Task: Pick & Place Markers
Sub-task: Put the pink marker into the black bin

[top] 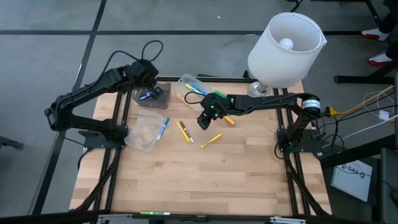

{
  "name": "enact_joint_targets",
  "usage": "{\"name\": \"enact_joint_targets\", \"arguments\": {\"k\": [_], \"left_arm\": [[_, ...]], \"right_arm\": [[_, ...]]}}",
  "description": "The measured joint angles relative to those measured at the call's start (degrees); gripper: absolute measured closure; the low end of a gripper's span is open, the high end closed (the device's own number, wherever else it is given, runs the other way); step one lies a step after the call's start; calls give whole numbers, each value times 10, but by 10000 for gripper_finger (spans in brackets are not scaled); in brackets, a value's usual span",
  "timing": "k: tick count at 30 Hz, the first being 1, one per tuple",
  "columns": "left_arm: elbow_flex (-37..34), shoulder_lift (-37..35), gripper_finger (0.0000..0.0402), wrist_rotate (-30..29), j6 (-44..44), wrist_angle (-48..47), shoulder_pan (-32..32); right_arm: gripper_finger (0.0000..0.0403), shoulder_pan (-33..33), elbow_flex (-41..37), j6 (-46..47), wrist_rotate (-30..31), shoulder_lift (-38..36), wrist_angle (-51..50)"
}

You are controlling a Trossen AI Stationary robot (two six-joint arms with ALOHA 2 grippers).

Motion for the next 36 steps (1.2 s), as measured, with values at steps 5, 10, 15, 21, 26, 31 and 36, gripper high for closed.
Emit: {"name": "enact_joint_targets", "arguments": {"k": [5,10,15,21,26,31,36], "left_arm": [[0,0,371,0,15,1,22],[0,0,370,11,20,18,48],[0,0,371,36,21,35,73],[0,3,370,58,26,48,102],[-1,14,371,60,32,49,116],[-2,38,371,64,48,50,116],[-2,66,371,77,61,48,116]], "right_arm": [[175,0,0,0,0,0,0],[175,0,0,-2,0,0,0],[175,0,0,-2,0,0,0],[175,0,0,-2,0,0,0],[175,0,0,-2,0,0,0],[175,0,0,-2,0,0,0],[175,0,0,-2,0,0,0]]}}
